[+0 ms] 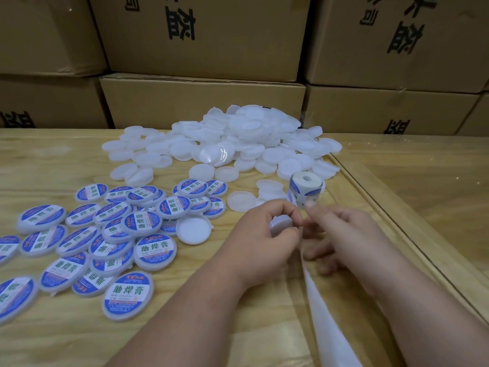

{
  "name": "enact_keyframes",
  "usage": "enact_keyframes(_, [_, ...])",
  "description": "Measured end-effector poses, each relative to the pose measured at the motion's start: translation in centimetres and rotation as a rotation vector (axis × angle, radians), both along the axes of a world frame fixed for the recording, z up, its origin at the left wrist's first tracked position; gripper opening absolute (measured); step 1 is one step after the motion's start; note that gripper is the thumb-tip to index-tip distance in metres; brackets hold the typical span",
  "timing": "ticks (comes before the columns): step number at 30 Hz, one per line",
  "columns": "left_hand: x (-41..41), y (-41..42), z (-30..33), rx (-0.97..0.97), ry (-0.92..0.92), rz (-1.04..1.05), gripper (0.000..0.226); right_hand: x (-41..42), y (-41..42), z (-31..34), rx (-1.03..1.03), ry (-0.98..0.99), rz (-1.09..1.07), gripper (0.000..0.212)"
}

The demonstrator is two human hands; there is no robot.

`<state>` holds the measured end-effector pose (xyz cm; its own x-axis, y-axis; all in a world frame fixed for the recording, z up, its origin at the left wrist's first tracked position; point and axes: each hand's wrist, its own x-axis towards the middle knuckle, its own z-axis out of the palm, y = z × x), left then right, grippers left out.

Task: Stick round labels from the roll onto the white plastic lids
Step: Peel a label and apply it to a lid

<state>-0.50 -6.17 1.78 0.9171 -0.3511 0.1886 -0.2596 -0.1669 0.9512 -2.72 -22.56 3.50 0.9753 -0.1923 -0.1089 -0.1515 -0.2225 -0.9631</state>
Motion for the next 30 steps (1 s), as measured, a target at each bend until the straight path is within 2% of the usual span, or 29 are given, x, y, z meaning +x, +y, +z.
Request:
enact_keyframes(3, [-0.1,0.0,0.2,-0.074,0.038,0.016,0.020,-0.6,0.5,0.6,-0.072,0.017,0.055,0.056])
enact_keyframes(6, [-0.1,0.0,0.1,-0.067,0.055,0.033,0.026,-0.5,-0.2,1.1,-0.086,-0.118,-0.152,0.049])
enact_keyframes(9, [-0.1,-0.1,0.0,-0.047,0.055,0.031,0.024,-0.2,-1.6,1.7,0.027,-0.268,-0.363,0.042])
enact_keyframes(12, [-0.1,-0.2,0.0,-0.031,0.049,0.051,0.025,-0.2,-2.4,1.9,0.089,-0.273,-0.405,0.027])
enact_keyframes(14, [0.0,-0.2,-0.1,0.000,0.036,0.071,0.027,-0.1,-2.3,1.6,0.035,-0.223,-0.367,0.017])
enact_keyframes(16, [0.1,-0.1,-0.2,0.024,0.021,0.080,0.027,-0.1,-1.9,1.1,-0.041,-0.171,-0.298,0.016])
enact_keyframes(20, [0.1,0.0,-0.1,0.030,0.017,0.045,0.034,-0.5,-0.9,0.8,-0.089,-0.003,0.028,0.039])
enact_keyframes(22, [0.1,0.1,0.1,0.040,-0.002,0.031,0.034,-0.8,-0.5,0.8,-0.119,0.057,0.144,0.043])
enact_keyframes(26, [0.1,0.2,0.0,0.044,-0.035,-0.017,0.026,-0.6,-0.4,0.7,-0.235,0.024,0.183,0.020])
enact_keyframes(30, [0.1,0.4,0.0,-0.010,0.029,-0.121,0.032,-0.6,-0.4,0.9,-0.163,-0.009,0.176,0.018])
